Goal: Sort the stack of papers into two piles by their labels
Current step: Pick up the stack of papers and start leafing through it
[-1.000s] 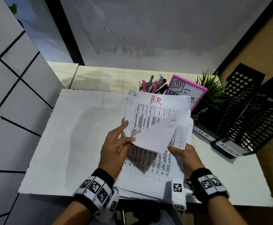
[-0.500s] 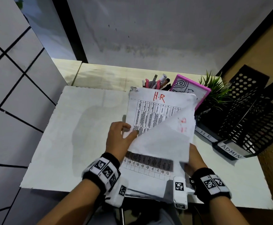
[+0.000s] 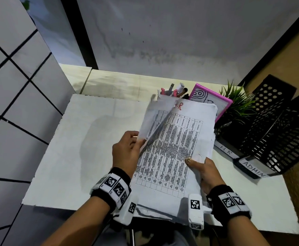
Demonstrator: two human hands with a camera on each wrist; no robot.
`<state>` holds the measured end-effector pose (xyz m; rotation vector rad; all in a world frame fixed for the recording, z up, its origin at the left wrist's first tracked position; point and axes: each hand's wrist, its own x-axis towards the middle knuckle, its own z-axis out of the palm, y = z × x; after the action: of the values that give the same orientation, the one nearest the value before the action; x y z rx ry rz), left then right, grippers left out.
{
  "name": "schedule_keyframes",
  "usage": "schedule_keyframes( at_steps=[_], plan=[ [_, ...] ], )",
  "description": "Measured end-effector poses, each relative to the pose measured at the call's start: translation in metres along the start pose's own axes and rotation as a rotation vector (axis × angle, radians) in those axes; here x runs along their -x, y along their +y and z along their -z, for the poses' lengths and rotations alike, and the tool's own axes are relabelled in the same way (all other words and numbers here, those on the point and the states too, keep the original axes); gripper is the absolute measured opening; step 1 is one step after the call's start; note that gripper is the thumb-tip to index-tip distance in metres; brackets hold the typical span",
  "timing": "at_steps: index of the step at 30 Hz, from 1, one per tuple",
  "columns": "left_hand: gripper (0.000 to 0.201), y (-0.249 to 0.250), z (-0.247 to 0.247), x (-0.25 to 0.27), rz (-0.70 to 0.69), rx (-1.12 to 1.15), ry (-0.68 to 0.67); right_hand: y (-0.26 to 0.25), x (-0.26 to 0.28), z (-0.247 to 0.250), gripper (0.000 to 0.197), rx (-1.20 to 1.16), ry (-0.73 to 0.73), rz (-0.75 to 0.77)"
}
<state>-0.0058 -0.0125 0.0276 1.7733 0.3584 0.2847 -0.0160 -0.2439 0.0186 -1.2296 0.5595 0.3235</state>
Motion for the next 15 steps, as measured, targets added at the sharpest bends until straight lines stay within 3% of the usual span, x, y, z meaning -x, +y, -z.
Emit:
schedule_keyframes(
  at_steps=[2, 5, 9, 12, 15],
  plan=[
    [0.021, -0.002, 0.006, 0.009, -0.153, -0.071, -0.055, -0.004, 0.001, -0.002, 0.025, -0.007, -0.023, 0.02],
    [0.037, -0.008, 0.012, 0.018, -0.321, -0.008, -0.114, -0.006, 0.002, -0.001, 0.024, -0.006, -0.005, 0.012],
    [0.028, -0.011, 0.016, 0.026, -0.471, -0.102, -0.152, -0.007, 0.004, -0.006, 0.024, 0.019, -0.029, -0.011],
    [0.025, -0.003, 0.02, 0.032, -0.278, -0.054, -0.259, -0.006, 0.002, -0.004, 0.023, 0.033, -0.024, -0.028],
    [0.06, -0.002, 0.025, 0.035, -0.124, -0.017, -0.422, 0.0, -0.003, -0.001, 0.021, 0.052, -0.012, -0.054]
  ],
)
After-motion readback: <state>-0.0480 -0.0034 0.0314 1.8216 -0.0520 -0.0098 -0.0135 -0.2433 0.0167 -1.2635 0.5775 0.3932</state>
